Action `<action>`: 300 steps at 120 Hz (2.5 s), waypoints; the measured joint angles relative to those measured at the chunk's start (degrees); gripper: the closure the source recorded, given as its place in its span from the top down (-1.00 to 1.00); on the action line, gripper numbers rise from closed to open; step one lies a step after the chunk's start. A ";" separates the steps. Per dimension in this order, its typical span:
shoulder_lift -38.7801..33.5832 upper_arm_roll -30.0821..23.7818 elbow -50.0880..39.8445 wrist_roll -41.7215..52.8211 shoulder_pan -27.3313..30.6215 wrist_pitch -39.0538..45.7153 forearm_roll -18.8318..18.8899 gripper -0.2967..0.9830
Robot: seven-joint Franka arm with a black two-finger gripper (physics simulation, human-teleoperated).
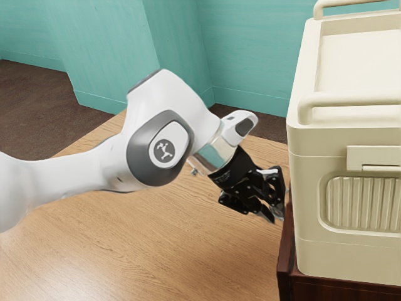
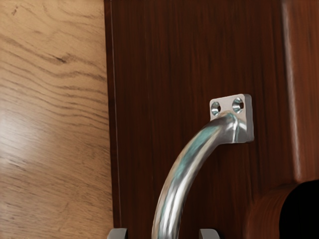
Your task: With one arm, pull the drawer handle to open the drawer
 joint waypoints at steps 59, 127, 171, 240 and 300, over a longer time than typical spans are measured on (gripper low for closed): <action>-4.19 1.18 -3.87 -1.88 3.61 -2.23 1.90 -0.59; -9.03 2.35 -8.64 -3.57 5.18 -2.54 2.63 -0.61; -10.89 4.01 -10.57 -4.52 4.94 -2.57 3.78 -0.61; -13.86 7.62 -13.30 -4.57 4.09 -2.57 5.11 -0.62; -15.65 10.68 -14.95 -4.82 3.09 -2.78 6.53 -0.63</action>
